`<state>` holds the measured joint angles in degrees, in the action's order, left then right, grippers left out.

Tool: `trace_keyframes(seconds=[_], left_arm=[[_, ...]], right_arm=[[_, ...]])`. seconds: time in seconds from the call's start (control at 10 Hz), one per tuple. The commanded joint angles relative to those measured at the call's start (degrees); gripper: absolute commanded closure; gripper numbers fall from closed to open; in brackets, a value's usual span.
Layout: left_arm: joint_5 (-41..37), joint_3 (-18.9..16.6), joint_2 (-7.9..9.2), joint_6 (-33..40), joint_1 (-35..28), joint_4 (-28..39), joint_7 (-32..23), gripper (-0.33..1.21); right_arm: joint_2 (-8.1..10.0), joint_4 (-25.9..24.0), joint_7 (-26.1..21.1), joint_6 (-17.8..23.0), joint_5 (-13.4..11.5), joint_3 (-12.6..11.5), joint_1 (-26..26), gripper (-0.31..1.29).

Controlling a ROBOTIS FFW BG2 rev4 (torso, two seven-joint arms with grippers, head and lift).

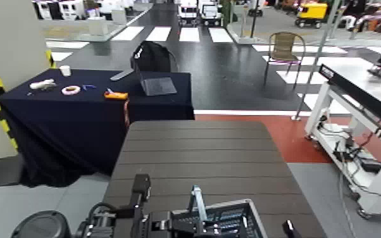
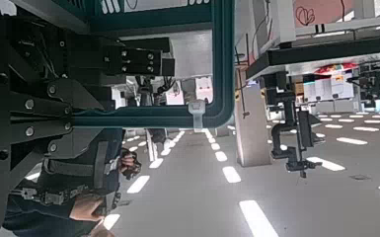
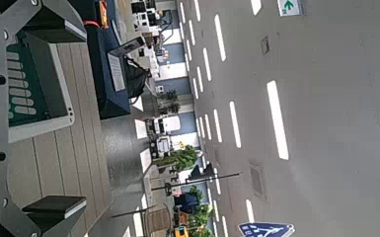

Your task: Place the crate on the table.

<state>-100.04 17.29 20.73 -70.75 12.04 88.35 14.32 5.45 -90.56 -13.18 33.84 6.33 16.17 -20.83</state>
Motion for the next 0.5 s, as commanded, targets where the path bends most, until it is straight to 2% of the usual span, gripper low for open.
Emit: trace_keyframes(seconds=[0.1,0.5], left_arm=[[-0.1,0.0,-0.07,0.0,0.1,-0.1,0.0,1.20],[-0.1,1.3,-0.25,-0.2,2.2,-2.4,0.3,1.20]], right_arm=[[0.00,0.0,0.0,0.0,0.0,0.0,0.0,0.14],[0.00,0.2,0.0,0.2,0.1,0.1,0.1,0.14]])
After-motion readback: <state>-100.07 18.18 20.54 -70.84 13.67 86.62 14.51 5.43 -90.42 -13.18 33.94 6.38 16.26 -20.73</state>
